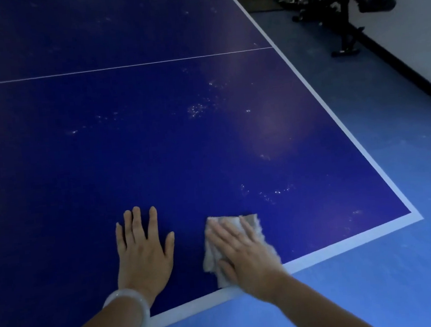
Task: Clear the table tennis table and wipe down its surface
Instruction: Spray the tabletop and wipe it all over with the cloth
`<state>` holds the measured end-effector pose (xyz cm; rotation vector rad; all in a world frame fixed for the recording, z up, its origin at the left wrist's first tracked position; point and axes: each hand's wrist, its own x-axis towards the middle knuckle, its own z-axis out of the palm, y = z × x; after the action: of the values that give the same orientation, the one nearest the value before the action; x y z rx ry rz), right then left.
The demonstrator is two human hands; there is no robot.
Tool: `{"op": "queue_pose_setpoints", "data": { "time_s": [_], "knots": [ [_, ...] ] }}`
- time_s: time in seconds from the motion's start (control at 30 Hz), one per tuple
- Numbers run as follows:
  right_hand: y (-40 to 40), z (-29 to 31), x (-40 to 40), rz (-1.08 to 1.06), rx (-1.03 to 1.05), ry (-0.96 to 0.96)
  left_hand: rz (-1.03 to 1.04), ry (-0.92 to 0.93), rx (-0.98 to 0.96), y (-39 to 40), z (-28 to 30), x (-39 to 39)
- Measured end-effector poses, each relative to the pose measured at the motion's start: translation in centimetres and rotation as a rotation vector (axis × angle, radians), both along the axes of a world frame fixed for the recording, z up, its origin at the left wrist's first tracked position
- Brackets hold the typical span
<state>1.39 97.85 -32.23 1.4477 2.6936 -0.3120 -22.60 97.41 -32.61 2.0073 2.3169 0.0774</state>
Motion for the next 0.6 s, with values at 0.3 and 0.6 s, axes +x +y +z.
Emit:
{"op": "queue_pose_setpoints", "data": {
  "time_s": [0.3, 0.6],
  "knots": [
    [0.3, 0.7, 3.4, -0.962, 0.202, 0.052, 0.000, 0.002, -0.020, 0.0, -0.1, -0.1],
    [6.6, 0.3, 0.1, -0.122, 0.020, -0.017, 0.018, 0.029, -0.049, 0.2, 0.0, 0.0]
  ]
}}
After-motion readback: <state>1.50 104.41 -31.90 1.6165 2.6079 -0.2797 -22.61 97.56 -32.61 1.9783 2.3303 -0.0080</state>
